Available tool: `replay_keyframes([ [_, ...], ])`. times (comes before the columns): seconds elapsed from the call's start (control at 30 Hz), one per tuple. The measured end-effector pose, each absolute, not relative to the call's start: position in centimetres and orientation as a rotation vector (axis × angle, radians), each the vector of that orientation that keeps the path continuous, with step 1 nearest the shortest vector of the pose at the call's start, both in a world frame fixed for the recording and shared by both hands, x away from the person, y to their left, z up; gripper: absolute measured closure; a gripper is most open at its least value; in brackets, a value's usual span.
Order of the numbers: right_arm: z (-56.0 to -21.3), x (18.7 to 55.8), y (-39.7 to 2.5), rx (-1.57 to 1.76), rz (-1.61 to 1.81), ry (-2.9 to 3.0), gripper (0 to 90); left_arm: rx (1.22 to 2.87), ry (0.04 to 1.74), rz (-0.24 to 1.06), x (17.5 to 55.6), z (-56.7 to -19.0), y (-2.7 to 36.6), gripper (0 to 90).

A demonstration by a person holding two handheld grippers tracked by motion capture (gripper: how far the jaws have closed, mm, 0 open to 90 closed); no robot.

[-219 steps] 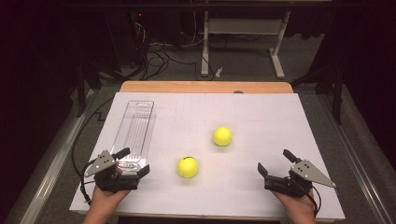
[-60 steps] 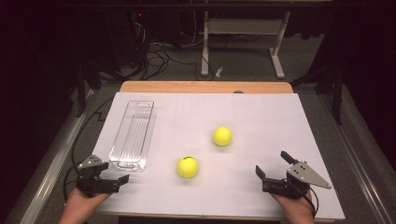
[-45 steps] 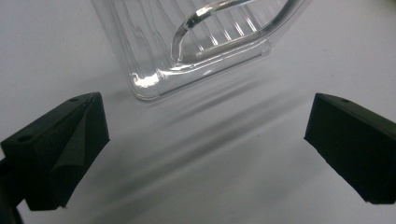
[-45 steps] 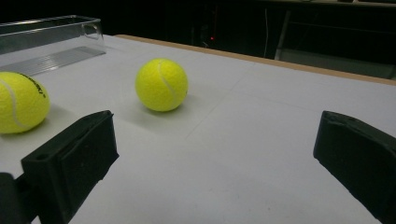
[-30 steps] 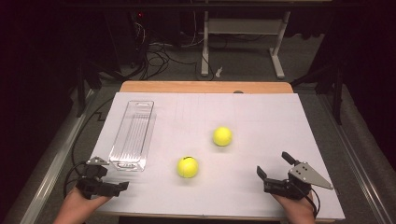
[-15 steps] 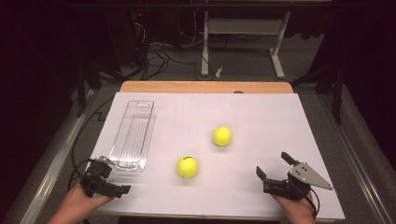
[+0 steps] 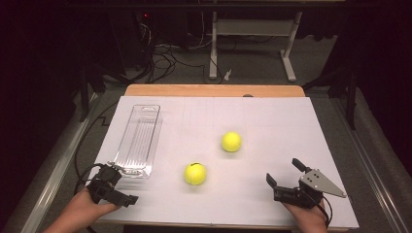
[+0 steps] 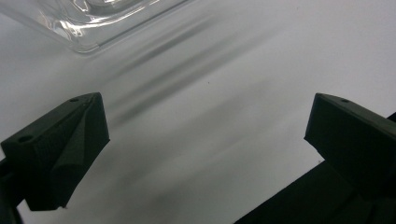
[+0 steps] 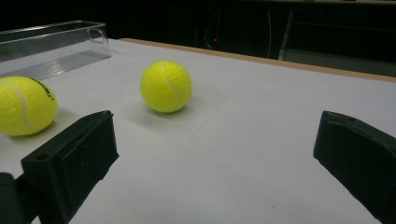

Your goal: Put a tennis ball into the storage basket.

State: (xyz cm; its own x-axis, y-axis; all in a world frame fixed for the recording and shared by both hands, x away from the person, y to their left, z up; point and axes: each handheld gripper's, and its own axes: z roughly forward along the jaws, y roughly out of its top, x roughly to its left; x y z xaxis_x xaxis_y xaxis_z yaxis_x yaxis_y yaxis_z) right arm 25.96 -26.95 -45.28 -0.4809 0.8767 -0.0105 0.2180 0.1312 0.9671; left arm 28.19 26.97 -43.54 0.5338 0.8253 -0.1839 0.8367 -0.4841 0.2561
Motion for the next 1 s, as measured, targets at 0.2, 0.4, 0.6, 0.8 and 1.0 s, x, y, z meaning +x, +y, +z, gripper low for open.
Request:
replay_keyframes([
  [0.2,-45.3,26.0,-26.9,1.054,1.38,1.802,0.1,2.506,1.384,-0.074,28.3,-43.2,26.6,0.7],
  [0.4,-45.3,26.0,-26.9,1.05,1.38,1.805,0.1,2.542,1.358,-0.11,28.3,-43.1,26.1,0.7],
  [0.6,-45.3,25.9,-26.8,1.048,1.38,1.805,0.1,2.569,1.319,-0.135,28.2,-43.1,25.3,0.7],
  [0.8,-45.2,25.9,-26.9,1.044,1.381,1.803,0.1,2.583,1.269,-0.179,28.0,-43.3,24.2,0.7],
  [1.0,-45.2,25.9,-26.9,1.042,1.382,1.803,0.1,2.591,1.227,-0.213,27.9,-43.3,23.2,0.7],
])
